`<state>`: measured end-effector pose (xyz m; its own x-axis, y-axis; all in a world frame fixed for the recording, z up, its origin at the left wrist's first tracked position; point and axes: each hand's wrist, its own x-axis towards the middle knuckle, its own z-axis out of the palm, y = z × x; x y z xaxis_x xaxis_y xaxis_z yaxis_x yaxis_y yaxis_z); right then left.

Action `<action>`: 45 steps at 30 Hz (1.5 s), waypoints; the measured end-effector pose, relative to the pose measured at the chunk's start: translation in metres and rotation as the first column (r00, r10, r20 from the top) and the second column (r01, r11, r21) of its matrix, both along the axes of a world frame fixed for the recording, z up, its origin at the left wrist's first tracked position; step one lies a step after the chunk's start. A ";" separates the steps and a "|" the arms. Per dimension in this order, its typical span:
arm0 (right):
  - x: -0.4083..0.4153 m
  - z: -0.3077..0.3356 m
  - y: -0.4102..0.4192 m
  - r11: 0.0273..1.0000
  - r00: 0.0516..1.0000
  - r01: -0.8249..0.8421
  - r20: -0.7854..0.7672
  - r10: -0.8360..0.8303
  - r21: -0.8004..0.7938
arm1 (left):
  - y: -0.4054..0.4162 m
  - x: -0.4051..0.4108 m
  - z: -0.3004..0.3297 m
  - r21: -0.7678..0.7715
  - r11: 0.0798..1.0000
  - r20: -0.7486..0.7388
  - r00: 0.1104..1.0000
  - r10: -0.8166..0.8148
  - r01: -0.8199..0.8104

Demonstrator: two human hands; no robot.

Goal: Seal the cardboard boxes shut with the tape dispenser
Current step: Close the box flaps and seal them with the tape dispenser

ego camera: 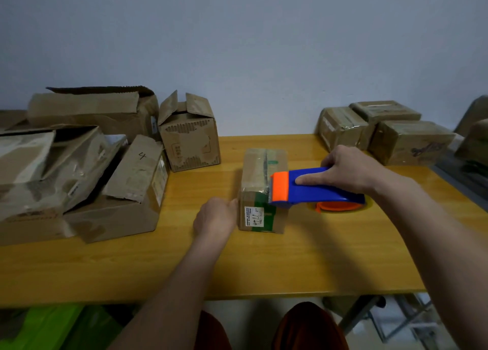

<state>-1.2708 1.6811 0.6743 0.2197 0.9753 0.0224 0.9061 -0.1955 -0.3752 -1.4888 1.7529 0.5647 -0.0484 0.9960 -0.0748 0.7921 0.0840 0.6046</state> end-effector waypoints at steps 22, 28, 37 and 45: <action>0.061 -0.008 -0.031 0.997 0.996 0.072 -0.062 -0.071 0.024 | -0.024 0.016 -0.028 0.456 0.637 -0.565 0.755 -0.333 0.621; 0.063 -0.021 -0.026 0.997 0.997 0.069 -0.032 -0.068 0.029 | -0.029 0.024 -0.019 0.438 0.651 -0.581 0.747 -0.322 0.620; 0.069 -0.028 -0.025 0.998 0.996 0.056 -0.064 -0.056 -0.003 | -0.033 0.048 -0.010 0.400 0.596 -0.562 0.700 -0.440 0.696; 0.083 -0.020 -0.039 0.998 0.965 -0.023 -0.261 0.006 -0.061 | -0.026 0.045 -0.010 0.370 0.583 -0.630 0.657 -0.414 0.723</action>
